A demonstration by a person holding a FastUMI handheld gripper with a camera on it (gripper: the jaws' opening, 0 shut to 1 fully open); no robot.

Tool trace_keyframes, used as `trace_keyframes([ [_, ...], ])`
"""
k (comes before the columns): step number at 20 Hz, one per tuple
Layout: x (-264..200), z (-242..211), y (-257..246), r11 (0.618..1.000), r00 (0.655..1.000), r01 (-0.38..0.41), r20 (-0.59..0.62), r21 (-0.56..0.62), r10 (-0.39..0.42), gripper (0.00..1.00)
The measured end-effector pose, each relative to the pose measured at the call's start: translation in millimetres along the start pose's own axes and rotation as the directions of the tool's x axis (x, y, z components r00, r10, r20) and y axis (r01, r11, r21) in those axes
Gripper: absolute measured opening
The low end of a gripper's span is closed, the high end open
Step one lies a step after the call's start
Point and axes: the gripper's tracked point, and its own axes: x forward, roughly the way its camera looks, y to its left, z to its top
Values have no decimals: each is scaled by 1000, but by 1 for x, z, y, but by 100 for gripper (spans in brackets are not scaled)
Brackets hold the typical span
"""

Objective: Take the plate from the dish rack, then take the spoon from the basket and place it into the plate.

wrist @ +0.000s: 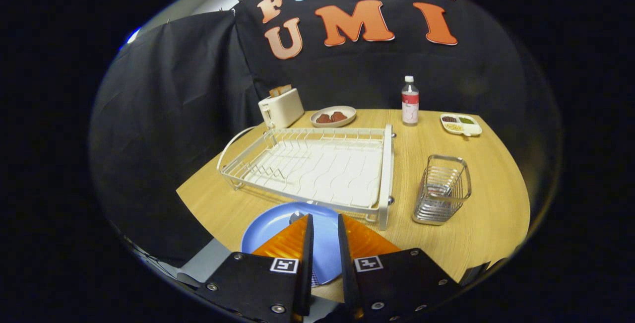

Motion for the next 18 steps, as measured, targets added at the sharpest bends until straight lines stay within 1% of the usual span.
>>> trace_keyframes([
  [1, -6, 19, -4, 1000, 999, 12, 40, -4, -11, 29],
  [2, -13, 38, -8, 1000, 996, 26, 80, -8, -25, 35],
  [4, -28, 73, -17, 998, 987, 58, 150, -10, -56, 41],
  [5, -35, 91, -21, 997, 981, 69, 184, -13, -66, 42],
  [11, -79, 175, -36, 987, 925, 149, 361, -58, -119, 55],
  [13, -93, 196, -38, 982, 902, 176, 409, -62, -136, 64],
  [15, -108, 215, -39, 979, 879, 197, 451, -51, -154, 75],
  [16, -113, 224, -39, 978, 868, 204, 471, -47, -158, 88],
  [18, -122, 236, -40, 973, 851, 227, 496, -49, -174, 96],
])
